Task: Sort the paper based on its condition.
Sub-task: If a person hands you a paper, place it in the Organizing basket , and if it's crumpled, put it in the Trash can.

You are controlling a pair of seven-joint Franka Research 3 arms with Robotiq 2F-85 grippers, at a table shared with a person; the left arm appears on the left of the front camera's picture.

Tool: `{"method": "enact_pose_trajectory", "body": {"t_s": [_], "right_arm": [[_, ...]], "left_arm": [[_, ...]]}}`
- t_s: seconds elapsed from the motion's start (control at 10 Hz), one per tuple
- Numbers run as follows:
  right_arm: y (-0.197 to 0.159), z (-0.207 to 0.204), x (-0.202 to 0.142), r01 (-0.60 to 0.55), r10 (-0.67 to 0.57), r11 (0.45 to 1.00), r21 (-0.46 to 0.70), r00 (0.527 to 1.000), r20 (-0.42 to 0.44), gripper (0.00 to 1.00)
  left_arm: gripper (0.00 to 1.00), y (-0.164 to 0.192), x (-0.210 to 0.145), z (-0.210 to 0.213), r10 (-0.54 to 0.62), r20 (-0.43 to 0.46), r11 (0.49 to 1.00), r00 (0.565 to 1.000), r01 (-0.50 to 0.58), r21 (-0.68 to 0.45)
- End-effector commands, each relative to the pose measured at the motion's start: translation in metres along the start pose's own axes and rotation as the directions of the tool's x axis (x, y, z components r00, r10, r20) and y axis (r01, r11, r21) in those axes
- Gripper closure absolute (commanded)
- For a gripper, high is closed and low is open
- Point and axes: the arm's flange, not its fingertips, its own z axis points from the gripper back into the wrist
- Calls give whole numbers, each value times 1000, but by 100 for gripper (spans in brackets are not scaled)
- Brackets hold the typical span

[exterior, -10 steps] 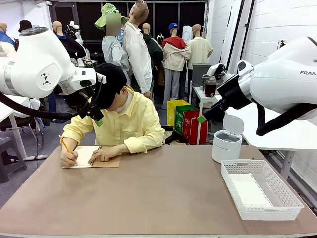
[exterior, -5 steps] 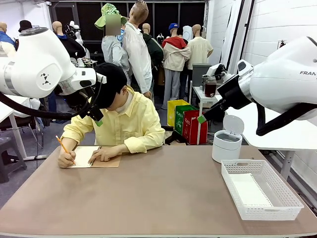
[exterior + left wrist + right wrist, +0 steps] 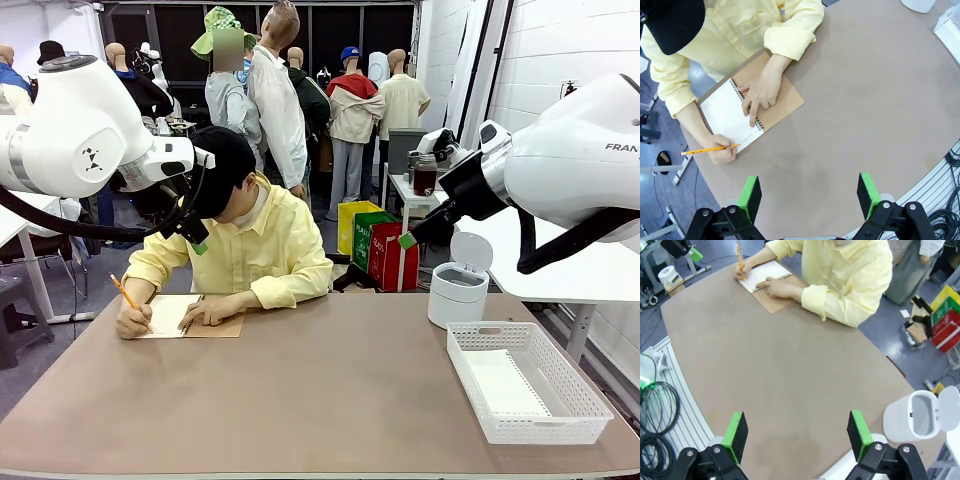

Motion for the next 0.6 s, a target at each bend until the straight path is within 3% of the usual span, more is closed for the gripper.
{"method": "enact_pose_trajectory", "body": {"t_s": [0.0,0.5], "right_arm": [[1,0,1,-5,5,1000,11,1000,-8,0],[1,0,1,-5,5,1000,11,1000,-8,0]], "left_arm": [[0,2,0,1,-1,2,1000,1000,1,2],[0,2,0,1,-1,2,1000,1000,1,2]]}}
